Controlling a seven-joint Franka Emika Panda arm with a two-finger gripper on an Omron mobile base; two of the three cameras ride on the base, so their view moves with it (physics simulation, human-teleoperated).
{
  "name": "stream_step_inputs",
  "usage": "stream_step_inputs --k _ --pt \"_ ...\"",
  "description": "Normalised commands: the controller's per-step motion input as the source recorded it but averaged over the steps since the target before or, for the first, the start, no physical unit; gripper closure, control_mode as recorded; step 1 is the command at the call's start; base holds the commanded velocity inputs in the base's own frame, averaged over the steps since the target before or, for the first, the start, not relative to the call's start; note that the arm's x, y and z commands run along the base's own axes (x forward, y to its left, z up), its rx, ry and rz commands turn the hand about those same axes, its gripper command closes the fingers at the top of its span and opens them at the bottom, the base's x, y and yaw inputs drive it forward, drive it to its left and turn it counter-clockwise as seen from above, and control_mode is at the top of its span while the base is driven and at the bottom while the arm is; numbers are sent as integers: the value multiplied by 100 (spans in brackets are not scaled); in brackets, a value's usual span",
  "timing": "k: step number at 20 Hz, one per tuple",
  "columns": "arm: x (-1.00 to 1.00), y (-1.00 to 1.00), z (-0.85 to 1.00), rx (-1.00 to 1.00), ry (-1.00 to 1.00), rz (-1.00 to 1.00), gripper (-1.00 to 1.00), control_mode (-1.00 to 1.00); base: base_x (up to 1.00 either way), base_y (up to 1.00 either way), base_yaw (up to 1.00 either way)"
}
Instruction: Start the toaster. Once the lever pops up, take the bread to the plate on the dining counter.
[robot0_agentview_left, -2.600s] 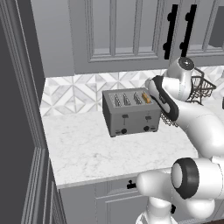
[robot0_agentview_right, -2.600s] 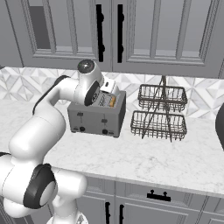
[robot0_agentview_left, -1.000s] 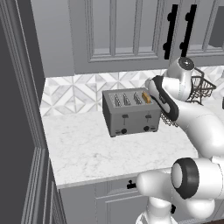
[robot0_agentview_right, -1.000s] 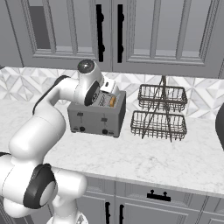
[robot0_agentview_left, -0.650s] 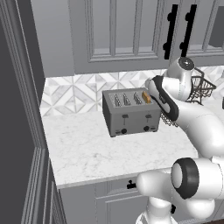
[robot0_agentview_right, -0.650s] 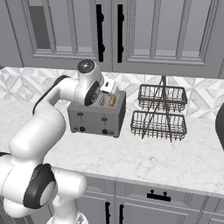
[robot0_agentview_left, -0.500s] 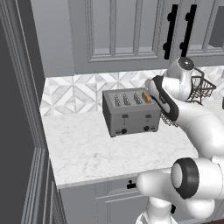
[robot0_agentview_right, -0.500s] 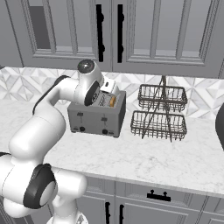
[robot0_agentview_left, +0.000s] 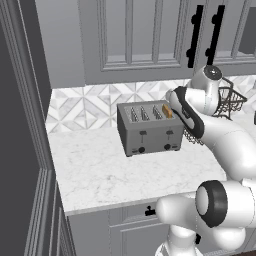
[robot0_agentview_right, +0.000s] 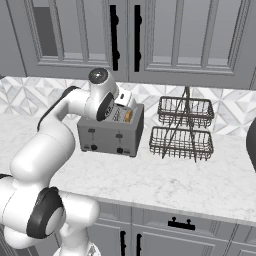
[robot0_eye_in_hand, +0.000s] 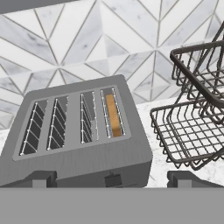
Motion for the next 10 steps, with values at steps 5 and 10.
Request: stream_step_inputs --k 5,10 --pt "0 0 0 0 0 0 -100 -100 0 0 0" --pt "0 0 0 0 0 0 -100 -100 0 0 0"
